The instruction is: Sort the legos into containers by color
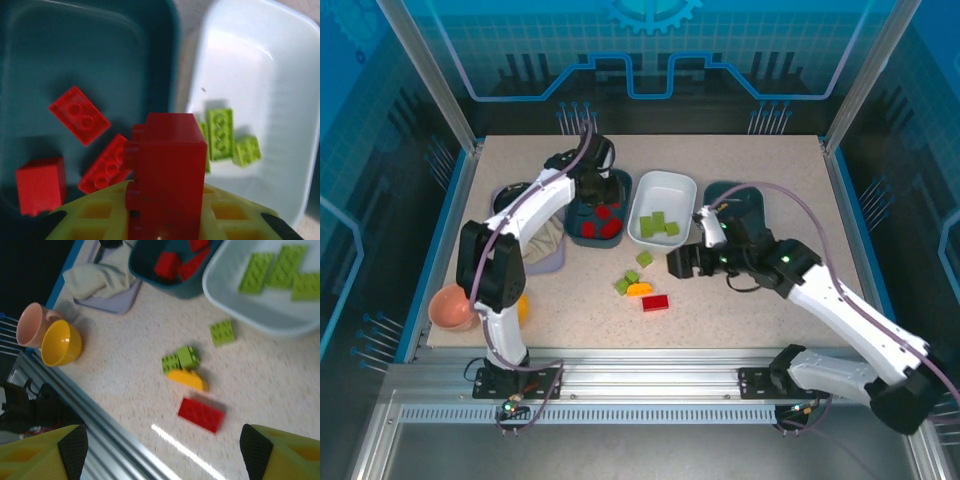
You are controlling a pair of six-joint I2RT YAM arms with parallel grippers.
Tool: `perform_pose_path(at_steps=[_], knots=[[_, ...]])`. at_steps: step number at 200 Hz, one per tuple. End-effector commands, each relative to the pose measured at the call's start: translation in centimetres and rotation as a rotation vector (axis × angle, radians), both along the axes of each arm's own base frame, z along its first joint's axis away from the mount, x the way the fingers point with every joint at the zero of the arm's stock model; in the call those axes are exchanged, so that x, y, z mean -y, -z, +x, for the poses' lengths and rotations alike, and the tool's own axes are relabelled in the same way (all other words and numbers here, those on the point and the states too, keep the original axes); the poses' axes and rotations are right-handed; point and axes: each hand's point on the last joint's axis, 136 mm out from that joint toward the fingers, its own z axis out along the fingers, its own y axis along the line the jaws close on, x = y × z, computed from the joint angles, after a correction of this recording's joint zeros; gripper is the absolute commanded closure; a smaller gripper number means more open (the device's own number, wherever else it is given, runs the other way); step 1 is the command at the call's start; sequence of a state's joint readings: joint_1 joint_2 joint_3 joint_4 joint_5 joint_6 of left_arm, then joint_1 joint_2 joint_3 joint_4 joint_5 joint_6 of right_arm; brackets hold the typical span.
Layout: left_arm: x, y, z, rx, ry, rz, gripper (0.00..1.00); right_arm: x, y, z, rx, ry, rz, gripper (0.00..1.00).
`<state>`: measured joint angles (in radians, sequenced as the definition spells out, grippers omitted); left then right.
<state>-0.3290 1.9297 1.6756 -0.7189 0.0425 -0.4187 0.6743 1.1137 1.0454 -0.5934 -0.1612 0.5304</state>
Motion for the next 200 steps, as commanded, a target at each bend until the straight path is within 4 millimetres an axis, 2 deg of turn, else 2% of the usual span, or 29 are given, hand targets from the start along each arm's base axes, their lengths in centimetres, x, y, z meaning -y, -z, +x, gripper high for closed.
perform_pose_path(at_steps=[1,36,60,85,110,139,166,188,200], knots=[[0.2,2.2,1.5,-0.1,-0.069,-0.081,0.76,-2.8,-3.3,3.5,0.146,-0.018,0.053,0.18],[-0.7,5.2,4.6,-0.156,-0.098,-0.054,0.75,-4.1,-2.8,6.3,0.099,-0.004,0.018,0.17],[-0.8,7.0,5.6,-0.192,-0.113,-0.052,0.73,-4.3,-2.1,6.9,0.066,-0.006,0.009,0.18],[-0.8,8.1,5.5,-0.226,-0.125,-0.047,0.69,-4.1,-0.5,7.0,0.026,0.002,-0.03,0.17],[-0.8,8.4,4.9,-0.248,-0.138,-0.053,0.53,-2.9,1.8,7.1,-0.041,0.041,-0.135,0.18],[-0.7,6.3,4.4,-0.214,-0.135,-0.064,0.42,-3.0,3.6,6.6,-0.077,0.068,-0.194,0.19],[-1.1,2.3,3.8,-0.149,-0.148,-0.064,0.36,-4.7,5.6,5.5,-0.103,0.051,-0.26,0.21],[-1.7,-1.7,2.2,-0.083,-0.178,-0.076,0.33,-6.2,8.3,4.4,-0.156,0.03,-0.353,0.3],[-2.2,-3.0,0.5,-0.067,-0.206,-0.088,0.32,-7.0,9.9,3.9,-0.174,0.013,-0.406,0.33]])
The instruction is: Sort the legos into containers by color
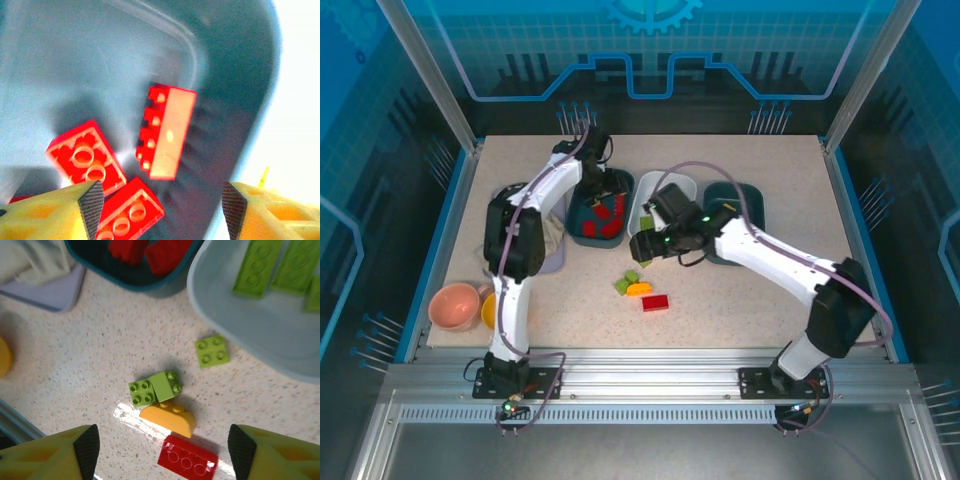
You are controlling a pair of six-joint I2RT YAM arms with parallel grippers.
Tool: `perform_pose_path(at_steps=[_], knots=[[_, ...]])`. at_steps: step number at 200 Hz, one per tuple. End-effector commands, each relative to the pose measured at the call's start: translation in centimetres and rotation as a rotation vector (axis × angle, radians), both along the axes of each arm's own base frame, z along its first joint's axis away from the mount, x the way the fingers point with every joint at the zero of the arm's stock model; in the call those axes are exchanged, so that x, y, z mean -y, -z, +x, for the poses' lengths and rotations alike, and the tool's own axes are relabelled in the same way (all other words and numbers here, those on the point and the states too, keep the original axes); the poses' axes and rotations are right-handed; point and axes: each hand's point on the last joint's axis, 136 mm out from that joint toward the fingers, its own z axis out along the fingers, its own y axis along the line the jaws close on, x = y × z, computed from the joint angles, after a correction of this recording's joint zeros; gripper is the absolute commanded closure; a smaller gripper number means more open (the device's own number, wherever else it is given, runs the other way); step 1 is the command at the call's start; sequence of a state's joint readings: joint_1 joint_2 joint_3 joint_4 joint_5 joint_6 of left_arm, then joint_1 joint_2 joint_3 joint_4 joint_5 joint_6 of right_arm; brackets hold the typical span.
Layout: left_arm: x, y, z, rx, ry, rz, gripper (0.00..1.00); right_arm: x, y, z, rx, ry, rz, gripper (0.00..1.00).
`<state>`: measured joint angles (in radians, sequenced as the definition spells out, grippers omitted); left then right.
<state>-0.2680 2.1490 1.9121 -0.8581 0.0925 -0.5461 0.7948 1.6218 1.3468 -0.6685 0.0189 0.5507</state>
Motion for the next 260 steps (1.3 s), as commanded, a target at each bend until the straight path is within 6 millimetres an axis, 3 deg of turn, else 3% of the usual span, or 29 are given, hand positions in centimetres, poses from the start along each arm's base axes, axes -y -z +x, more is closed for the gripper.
perform_pose_path(at_steps=[1,22,81,112,146,234,260], knots=[[-0.8,-6.4,-2.8,0.098,-0.06,-0.024,0.32,-0.6,2.8,-1.1,-0.051,0.001,-0.124,0.33],[-1.5,-8.1,-6.6,0.133,-0.099,-0.055,0.3,-1.8,4.8,-1.3,-0.061,-0.029,-0.18,0.38],[-3.5,-6.7,-19.9,0.114,-0.161,-0.12,0.27,-3.9,8.8,-0.3,-0.111,-0.091,-0.277,0.45],[-5.2,-6.6,-24.2,0.126,-0.201,-0.137,0.25,-3.8,10.2,-0.4,-0.142,-0.107,-0.318,0.47],[-5.9,-7.0,-25.8,0.131,-0.202,-0.131,0.24,-3.8,11.1,-0.6,-0.16,-0.113,-0.324,0.5],[-5.5,-7.3,-25.7,0.138,-0.186,-0.149,0.24,-3.4,13.0,-0.3,-0.181,-0.089,-0.359,0.61],[-5.0,-7.1,-25.7,0.135,-0.177,-0.166,0.25,-3.4,12.9,0.0,-0.173,-0.083,-0.362,0.7]])
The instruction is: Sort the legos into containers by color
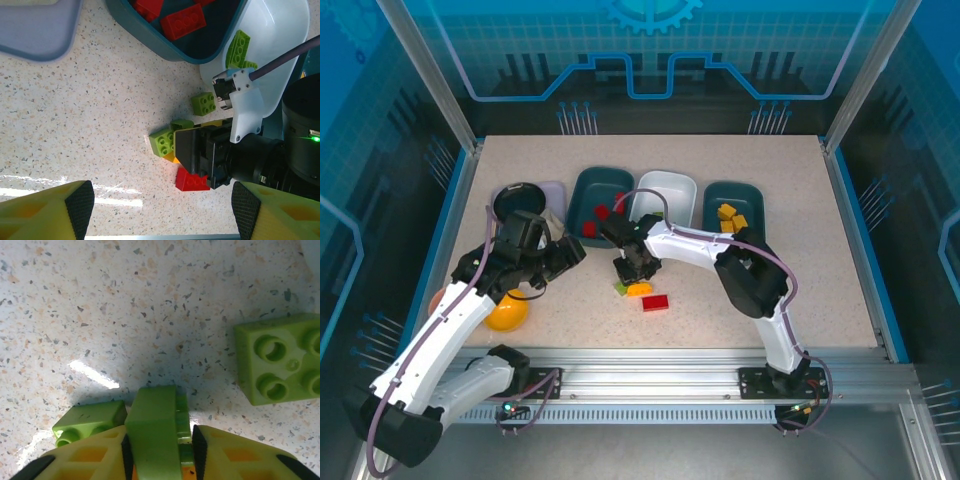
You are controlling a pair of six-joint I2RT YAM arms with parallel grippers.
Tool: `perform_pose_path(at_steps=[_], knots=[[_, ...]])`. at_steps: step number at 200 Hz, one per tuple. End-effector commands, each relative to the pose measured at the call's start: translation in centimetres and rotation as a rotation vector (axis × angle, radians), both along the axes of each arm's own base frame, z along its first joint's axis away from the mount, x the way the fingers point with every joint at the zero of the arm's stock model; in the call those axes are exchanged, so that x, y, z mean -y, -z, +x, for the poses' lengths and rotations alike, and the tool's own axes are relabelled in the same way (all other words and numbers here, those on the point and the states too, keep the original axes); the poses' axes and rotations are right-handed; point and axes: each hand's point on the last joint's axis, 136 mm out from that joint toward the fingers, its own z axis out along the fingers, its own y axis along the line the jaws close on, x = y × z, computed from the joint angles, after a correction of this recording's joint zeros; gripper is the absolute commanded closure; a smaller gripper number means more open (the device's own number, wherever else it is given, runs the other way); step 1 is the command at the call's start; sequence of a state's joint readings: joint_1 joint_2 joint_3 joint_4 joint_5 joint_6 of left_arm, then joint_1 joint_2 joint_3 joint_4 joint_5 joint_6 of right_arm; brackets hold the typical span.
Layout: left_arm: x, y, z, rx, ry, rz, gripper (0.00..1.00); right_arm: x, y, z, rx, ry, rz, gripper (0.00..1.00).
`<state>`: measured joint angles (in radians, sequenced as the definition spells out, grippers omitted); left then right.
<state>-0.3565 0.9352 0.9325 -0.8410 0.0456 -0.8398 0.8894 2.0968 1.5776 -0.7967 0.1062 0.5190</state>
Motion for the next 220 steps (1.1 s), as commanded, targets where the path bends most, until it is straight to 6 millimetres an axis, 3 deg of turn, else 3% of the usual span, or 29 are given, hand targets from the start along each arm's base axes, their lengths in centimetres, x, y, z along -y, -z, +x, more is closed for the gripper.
perform_pose_path(at_steps=[1,21,58,75,91,129,162,166,173,192,220], knots=[[0.4,0.8,-0.6,-0.027,0.015,-0.007,0.25,0.1,0.0,0.3,0.008,0.007,-0.023,0.7],[1.0,0.7,-0.6,-0.019,0.033,-0.015,0.25,0.2,-1.2,0.4,0.036,0.011,-0.012,0.76],[2.5,0.1,-0.5,0.01,0.079,-0.046,0.25,1.8,-6.4,1.5,0.142,0.05,0.008,0.79],[3.8,-0.5,-0.1,0.04,0.115,-0.073,0.25,3.3,-8.8,3.2,0.188,0.103,0.022,0.79],[4.6,-0.7,0.3,0.049,0.125,-0.087,0.25,4.7,-9.5,5.6,0.2,0.16,0.045,0.79],[6.5,-1.0,1.7,0.057,0.146,-0.115,0.25,8.0,-8.8,13.3,0.215,0.28,0.024,0.79],[7.6,-1.2,2.7,0.06,0.168,-0.115,0.25,10.5,-5.8,18.5,0.179,0.373,-0.05,0.79],[7.7,-1.2,2.7,0.06,0.17,-0.114,0.25,10.6,-6.1,19.0,0.186,0.38,-0.046,0.78],[7.9,-1.2,2.9,0.06,0.173,-0.114,0.25,10.9,-4.3,19.5,0.159,0.387,-0.068,0.78],[8.3,-1.1,3.1,0.054,0.185,-0.108,0.25,11.3,-2.6,20.7,0.131,0.404,-0.076,0.77],[8.6,-0.4,3.0,0.036,0.206,-0.085,0.25,11.1,-1.9,21.3,0.113,0.405,-0.079,0.68]])
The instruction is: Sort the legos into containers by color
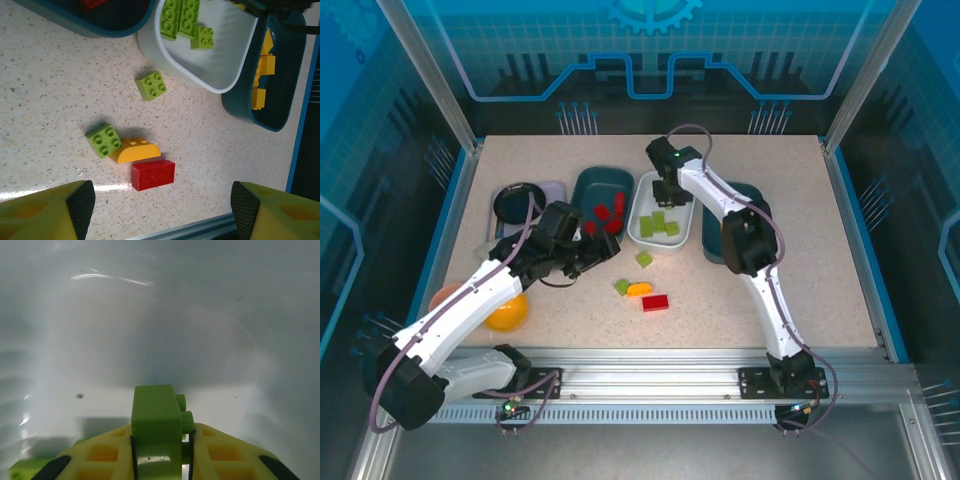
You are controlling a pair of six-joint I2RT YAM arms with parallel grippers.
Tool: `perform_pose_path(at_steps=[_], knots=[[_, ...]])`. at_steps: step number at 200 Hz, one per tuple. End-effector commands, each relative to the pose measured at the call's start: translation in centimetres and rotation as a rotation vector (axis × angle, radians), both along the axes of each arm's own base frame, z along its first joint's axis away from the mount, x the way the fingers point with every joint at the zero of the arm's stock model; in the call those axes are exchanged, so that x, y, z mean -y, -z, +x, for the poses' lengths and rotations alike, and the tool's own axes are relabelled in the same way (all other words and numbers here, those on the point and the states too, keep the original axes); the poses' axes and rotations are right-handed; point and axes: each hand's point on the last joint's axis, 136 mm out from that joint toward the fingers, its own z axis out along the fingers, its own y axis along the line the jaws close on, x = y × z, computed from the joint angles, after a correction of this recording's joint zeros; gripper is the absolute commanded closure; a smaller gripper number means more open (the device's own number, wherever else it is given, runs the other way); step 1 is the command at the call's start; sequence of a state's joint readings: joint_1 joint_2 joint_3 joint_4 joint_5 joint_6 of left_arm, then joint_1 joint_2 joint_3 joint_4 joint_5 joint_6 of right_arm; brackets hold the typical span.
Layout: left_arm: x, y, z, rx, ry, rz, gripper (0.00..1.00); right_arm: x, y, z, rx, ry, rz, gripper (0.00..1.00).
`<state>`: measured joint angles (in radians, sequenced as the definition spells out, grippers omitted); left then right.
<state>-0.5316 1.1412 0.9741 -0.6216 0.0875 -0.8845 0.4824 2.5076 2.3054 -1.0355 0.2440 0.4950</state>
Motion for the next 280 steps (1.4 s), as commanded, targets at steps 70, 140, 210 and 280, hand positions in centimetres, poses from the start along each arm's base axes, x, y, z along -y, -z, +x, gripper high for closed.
perform_pose_path(at_steps=[70,140,210,280], knots=[[3.7,1.0,-0.9,0.032,0.324,0.127,0.25,-1.3,-13.1,-1.9,0.184,-0.062,0.111,0.4],[10.8,4.6,-3.4,0.169,0.953,0.38,0.28,3.7,-13.4,-19.4,0.191,-0.099,0.288,0.33],[14.2,11.4,-4.0,0.195,1.284,0.707,0.26,9.4,-10.5,-34.5,0.015,0.007,0.449,0.18],[14.1,15.8,-3.8,0.147,1.364,0.828,0.26,12.1,-11.1,-37.7,0.014,0.055,0.447,0.15]])
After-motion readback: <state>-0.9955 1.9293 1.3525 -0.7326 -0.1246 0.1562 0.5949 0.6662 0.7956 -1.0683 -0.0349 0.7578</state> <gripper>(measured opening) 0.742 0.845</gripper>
